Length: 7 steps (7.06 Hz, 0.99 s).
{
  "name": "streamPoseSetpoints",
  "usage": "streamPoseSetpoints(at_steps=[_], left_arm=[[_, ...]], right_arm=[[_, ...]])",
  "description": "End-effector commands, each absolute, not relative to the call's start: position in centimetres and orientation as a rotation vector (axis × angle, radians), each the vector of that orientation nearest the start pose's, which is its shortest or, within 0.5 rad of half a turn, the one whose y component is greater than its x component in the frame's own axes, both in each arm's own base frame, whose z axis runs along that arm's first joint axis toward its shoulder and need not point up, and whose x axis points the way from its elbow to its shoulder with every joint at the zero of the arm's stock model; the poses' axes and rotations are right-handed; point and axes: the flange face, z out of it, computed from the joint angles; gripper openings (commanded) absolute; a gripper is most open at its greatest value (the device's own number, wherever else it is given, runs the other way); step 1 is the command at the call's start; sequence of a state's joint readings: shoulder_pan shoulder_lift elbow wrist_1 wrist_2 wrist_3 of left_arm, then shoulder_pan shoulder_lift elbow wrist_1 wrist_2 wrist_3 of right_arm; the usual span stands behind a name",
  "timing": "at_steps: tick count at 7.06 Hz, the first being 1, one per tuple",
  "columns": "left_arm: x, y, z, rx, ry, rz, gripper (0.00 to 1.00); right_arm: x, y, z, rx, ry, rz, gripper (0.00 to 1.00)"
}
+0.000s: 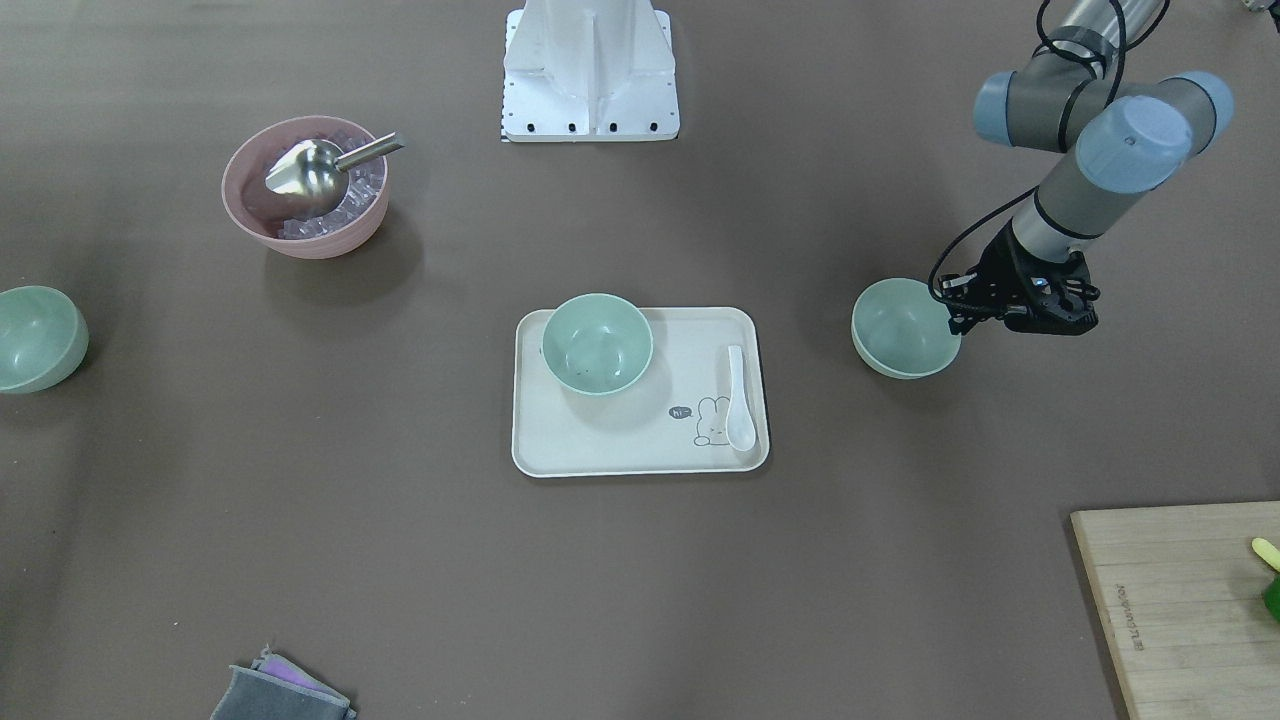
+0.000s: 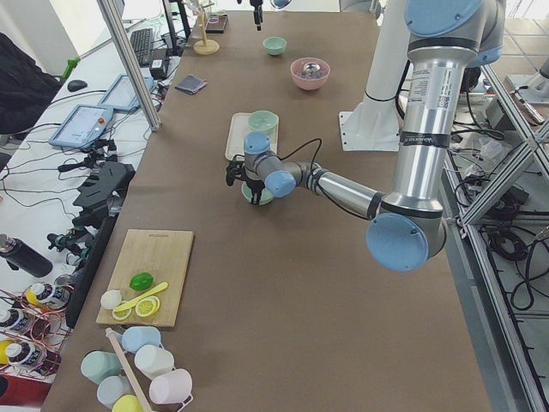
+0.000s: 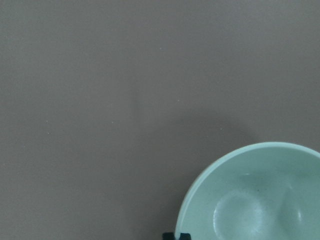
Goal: Stack green bowls together
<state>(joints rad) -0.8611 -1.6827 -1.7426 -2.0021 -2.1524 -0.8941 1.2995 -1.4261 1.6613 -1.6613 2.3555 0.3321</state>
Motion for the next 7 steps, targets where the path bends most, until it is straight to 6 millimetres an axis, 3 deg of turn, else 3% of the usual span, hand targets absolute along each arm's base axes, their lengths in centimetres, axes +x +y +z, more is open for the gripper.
streamPoseSetpoints(at_steps=[1,2,4,5,7], left_arm=[[27.9,-47.8,45.6,0.047,0.949,0.028,0.0],[27.5,-48.4,44.6,0.037,0.95,0.013,0.0],[29.0,-50.8,39.8,0.02,0.932,-0.012,0.0],[29.0,-50.8,38.9,0.022,0.933,-0.013,0.0],[28.8,-50.9,38.8,0.025,0.936,-0.014,0.0]], right_arm=[[-8.1,-54.8,55.2,-0.102,-0.78,0.006,1.0],[-6.4,-53.9,57.0,-0.103,-0.758,0.011,1.0],[-3.8,-50.9,62.4,-0.128,-0.738,-0.052,1.0],[-3.2,-49.5,64.6,-0.123,-0.706,-0.043,0.99],[-3.3,-48.9,69.3,-0.076,-0.719,-0.053,0.96]])
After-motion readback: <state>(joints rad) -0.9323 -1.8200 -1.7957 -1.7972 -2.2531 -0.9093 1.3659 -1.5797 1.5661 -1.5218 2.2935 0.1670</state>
